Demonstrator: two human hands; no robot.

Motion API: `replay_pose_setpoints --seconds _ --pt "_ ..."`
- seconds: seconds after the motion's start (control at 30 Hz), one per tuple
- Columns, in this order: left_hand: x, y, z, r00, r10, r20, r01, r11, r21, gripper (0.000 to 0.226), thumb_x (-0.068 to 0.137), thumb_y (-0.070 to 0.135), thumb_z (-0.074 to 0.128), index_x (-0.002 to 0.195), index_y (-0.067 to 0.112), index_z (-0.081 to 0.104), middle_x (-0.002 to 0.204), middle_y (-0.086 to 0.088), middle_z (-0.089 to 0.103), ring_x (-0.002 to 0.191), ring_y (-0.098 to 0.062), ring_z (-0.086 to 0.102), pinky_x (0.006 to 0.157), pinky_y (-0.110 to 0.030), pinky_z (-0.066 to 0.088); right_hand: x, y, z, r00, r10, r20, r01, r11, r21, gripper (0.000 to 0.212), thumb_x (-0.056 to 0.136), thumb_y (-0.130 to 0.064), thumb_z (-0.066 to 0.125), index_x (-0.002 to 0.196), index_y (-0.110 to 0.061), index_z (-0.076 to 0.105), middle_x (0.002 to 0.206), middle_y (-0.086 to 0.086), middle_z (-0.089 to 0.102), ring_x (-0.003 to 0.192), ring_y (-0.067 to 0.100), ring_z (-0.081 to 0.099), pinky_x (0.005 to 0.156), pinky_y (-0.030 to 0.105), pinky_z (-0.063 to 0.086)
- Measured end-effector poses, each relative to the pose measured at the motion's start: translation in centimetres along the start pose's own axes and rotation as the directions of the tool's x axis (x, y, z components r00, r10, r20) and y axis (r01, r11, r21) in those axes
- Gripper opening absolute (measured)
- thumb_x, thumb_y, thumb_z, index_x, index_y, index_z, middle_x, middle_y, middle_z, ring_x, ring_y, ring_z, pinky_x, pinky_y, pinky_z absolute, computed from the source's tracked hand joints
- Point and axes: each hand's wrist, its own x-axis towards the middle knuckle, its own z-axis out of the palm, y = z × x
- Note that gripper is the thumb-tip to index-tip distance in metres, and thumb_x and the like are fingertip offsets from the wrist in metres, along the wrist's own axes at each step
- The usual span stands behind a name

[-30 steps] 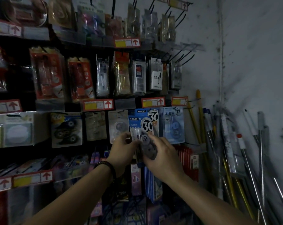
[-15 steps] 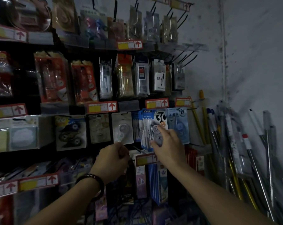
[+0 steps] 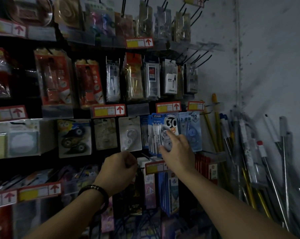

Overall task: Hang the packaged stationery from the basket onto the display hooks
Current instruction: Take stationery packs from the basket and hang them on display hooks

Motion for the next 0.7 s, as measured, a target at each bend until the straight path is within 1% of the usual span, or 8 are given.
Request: replay_pose_setpoints --seconds 0.1,0.2,0.33,0.43,0.53,0.63,0.67,0.7 --pt "0.0 -0.1 0.1 1.000 -0.011 0.010 0.011 1.000 0.010 0.011 0.095 0.028 0.071 0.086 0.034 0.069 0.082 0.017 0.073 0.078 0.016 0.063 0.056 -0.005 0.044 1.0 -0.1 -0.1 0.998 0.028 0.051 -0.027 0.999 -0.021 0.067 0.095 -0.046 0.069 0.155 -0.040 0.039 0.133 0.000 0.050 0.119 0.024 0.056 0.076 0.035 0.054" --pt "-0.3 -0.2 0.4 1.000 0.003 0.014 -0.004 1.000 0.025 0.015 0.092 0.030 0.073 0.081 0.038 0.067 0.082 0.020 0.071 0.081 0.016 0.061 0.061 -0.004 0.044 1.8 -0.3 0.2 0.993 0.049 0.109 -0.045 0.998 -0.041 0.066 0.095 -0.041 0.070 0.154 -0.039 0.040 0.133 0.003 0.055 0.116 0.028 0.061 0.082 0.039 0.058" --pt "-1.5 -0.7 0.7 0.998 0.054 0.035 -0.055 0.998 0.013 0.020 0.094 0.030 0.072 0.079 0.042 0.066 0.085 0.025 0.071 0.089 0.023 0.060 0.066 -0.001 0.044 1.5 -0.2 0.6 0.976 0.056 0.211 -0.027 0.990 -0.136 0.059 0.096 -0.045 0.067 0.151 -0.032 0.051 0.134 0.008 0.055 0.120 0.032 0.059 0.088 0.043 0.059" --pt "-2.9 -1.1 0.4 0.995 0.070 0.068 -0.072 0.997 0.025 0.016 0.096 0.034 0.070 0.083 0.041 0.066 0.088 0.025 0.072 0.083 0.014 0.065 0.065 -0.006 0.047 0.0 -0.2 0.7 0.980 0.049 0.194 -0.022 0.990 -0.138 0.047 0.098 -0.044 0.063 0.143 -0.029 0.058 0.130 0.005 0.057 0.121 0.029 0.058 0.085 0.042 0.059" --pt "-5.3 -1.7 0.2 0.990 0.099 0.105 -0.105 0.993 0.059 0.014 0.095 0.031 0.069 0.082 0.036 0.066 0.080 0.020 0.071 0.078 0.005 0.066 0.067 -0.016 0.049 -2.2 -0.5 0.3 0.988 -0.008 0.152 0.031 0.989 -0.146 0.034 0.098 -0.042 0.059 0.128 -0.027 0.064 0.119 0.000 0.058 0.112 0.024 0.058 0.081 0.038 0.056" --pt "-8.8 -2.9 0.0 0.977 0.084 0.194 -0.098 0.993 0.067 0.008 0.096 0.035 0.066 0.088 0.032 0.069 0.081 0.019 0.071 0.078 0.005 0.066 0.068 -0.020 0.053 -4.6 -1.1 -0.5 0.984 -0.075 0.164 0.096 0.988 -0.122 0.025 0.097 -0.040 0.059 0.116 -0.025 0.066 0.113 -0.001 0.059 0.107 0.024 0.059 0.083 0.038 0.055" --pt "-10.3 -3.5 0.0 0.972 0.073 0.224 -0.090 0.993 0.069 0.009 0.096 0.039 0.064 0.092 0.032 0.070 0.084 0.020 0.072 0.080 0.006 0.066 0.070 -0.021 0.054 -5.6 -1.3 -0.9 0.982 -0.099 0.163 0.118 0.987 -0.108 0.023 0.097 -0.038 0.058 0.113 -0.024 0.067 0.111 -0.001 0.060 0.107 0.024 0.058 0.085 0.038 0.054" --pt "-11.8 -4.1 0.0 0.967 0.057 0.247 -0.078 0.994 0.075 0.016 0.095 0.046 0.061 0.095 0.033 0.070 0.087 0.020 0.073 0.080 0.007 0.067 0.073 -0.021 0.055 -6.6 -1.6 -1.2 0.981 -0.130 0.146 0.145 0.985 -0.097 0.021 0.098 -0.036 0.059 0.111 -0.022 0.068 0.109 0.000 0.060 0.107 0.025 0.057 0.088 0.039 0.053"
